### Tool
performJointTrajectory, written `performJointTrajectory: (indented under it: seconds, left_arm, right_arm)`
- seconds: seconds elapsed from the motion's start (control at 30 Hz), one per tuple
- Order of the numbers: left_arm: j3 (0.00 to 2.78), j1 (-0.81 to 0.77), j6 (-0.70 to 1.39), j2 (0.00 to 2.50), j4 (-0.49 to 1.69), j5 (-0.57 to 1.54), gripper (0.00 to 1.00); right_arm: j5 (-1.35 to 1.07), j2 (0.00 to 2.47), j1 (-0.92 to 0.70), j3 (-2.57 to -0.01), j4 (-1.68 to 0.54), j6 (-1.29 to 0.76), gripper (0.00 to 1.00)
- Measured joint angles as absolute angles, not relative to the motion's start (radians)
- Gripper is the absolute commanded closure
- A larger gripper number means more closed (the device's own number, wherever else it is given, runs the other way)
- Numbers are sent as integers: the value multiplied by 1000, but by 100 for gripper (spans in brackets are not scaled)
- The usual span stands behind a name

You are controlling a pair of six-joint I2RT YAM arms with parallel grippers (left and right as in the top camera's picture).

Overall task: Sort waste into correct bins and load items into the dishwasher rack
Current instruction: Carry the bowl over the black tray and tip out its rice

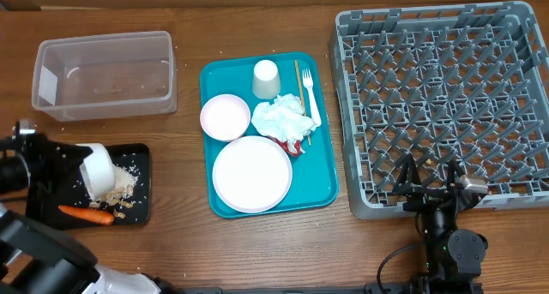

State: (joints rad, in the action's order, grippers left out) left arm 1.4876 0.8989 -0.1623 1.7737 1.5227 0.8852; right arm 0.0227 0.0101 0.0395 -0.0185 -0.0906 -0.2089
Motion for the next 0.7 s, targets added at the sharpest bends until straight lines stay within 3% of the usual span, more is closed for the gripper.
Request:
performJointTrajectory:
  seconds: [0.3,0.7]
  left_arm:
    - [1221,979,-322,1776,1254,1219,96]
    - [1161,979,-299,1835,1140,1367,96]
  right_arm:
    - [23,10,39,-19,-91,-208,0]
    - [22,10,39,-19,-91,-208,0]
